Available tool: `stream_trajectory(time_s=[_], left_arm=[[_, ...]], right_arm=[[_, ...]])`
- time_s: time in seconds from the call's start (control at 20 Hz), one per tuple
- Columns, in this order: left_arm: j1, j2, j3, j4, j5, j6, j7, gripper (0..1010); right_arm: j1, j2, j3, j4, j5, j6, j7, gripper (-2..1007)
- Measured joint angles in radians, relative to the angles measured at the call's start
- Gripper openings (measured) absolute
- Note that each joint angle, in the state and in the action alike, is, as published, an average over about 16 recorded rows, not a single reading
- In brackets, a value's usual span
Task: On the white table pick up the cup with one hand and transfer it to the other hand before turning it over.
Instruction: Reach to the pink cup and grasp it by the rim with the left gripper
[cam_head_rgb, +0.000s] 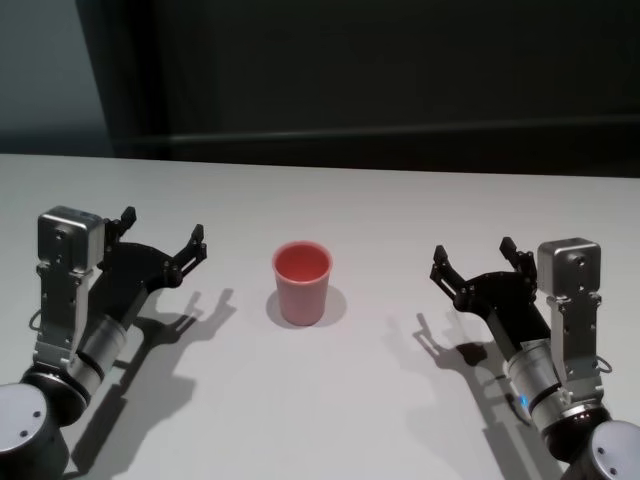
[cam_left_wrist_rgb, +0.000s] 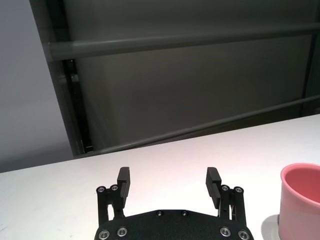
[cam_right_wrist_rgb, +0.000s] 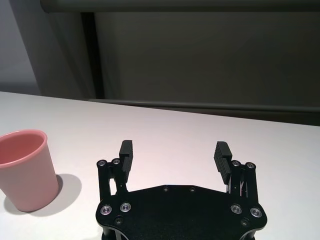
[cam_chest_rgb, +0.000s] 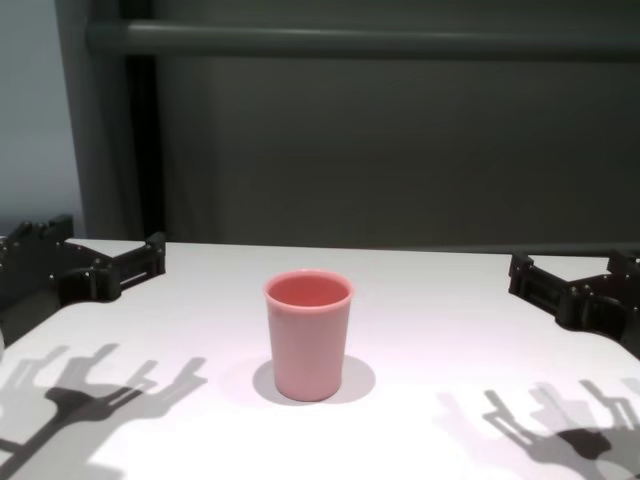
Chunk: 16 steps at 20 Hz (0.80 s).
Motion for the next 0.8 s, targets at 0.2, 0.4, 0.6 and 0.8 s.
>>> stream_trajectory(time_s=[0.2,0.4,0.6,0.8], left_arm=[[-0.025,0.04,0.012,-0.009,0.019,0.031,-0.063,1001],[-0.056,0.091,0.033,-0.023,0.05,0.058,-0.126,1001],[-0.093,0.15,0.064,-0.042,0.094,0.073,-0.19,1001],[-0.139,0.215,0.105,-0.064,0.144,0.077,-0.257,1001]], right_arm=[[0.0,0.0,0.0,0.0,0.0,0.0,0.0,1002],[0.0,0.0,0.0,0.0,0.0,0.0,0.0,1002],[0.0,0.0,0.0,0.0,0.0,0.0,0.0,1002],[0.0,0.0,0.0,0.0,0.0,0.0,0.0,1002]])
